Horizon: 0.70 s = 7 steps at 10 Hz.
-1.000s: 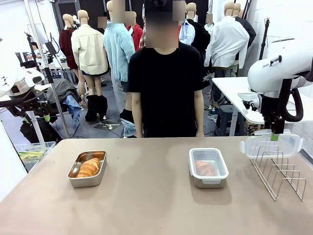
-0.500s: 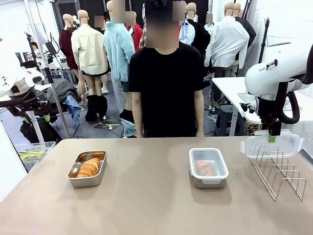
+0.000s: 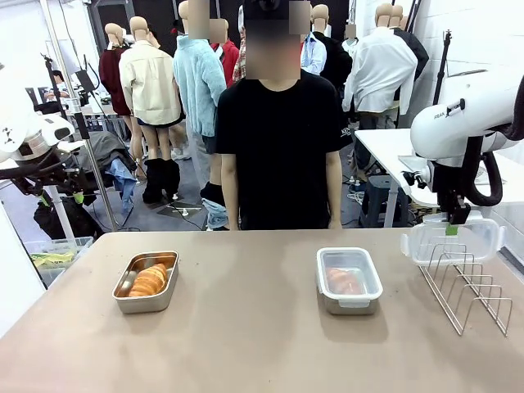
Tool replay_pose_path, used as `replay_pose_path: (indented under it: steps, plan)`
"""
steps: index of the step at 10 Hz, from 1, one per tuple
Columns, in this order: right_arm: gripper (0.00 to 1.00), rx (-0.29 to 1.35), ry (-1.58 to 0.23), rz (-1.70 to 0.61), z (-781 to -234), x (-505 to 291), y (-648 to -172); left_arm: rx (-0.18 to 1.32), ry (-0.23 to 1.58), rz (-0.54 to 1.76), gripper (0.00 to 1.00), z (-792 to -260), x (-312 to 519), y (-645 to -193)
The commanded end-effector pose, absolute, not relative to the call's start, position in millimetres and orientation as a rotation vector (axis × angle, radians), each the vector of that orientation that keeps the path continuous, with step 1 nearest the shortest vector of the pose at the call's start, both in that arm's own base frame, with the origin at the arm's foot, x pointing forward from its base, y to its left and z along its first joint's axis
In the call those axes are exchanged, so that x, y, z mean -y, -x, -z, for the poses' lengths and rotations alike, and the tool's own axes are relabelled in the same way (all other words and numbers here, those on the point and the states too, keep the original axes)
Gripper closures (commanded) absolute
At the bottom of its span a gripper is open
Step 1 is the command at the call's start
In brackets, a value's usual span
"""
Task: Place the bread in airtight containers.
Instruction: Pick up one Airtight Container lid and hand it to the human.
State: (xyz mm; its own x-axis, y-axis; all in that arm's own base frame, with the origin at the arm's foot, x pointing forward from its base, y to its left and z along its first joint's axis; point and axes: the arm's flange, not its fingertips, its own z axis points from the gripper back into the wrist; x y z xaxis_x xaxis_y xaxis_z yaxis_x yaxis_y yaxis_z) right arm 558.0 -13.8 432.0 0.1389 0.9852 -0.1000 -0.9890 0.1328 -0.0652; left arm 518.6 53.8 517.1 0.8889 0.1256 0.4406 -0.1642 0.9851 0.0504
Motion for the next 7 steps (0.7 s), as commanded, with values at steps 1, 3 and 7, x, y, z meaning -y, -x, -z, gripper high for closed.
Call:
replay_pose_path:
  steps: [1, 3, 7]
  plan:
    - [1.0, -0.053, 0.169, -1.411, -432.8, 12.7, -559.3, 0.455, -0.088, -0.152, 0.25, -518.9, -54.1, -518.1]
    - [1.0, -0.051, 0.174, -1.402, -433.0, 12.3, -560.1, 0.455, -0.088, -0.152, 0.25, -518.9, -54.1, -518.1]
    - [1.0, -0.037, 0.134, -1.42, -432.8, 14.3, -558.2, 0.455, -0.088, -0.152, 0.25, -518.9, -54.1, -518.1]
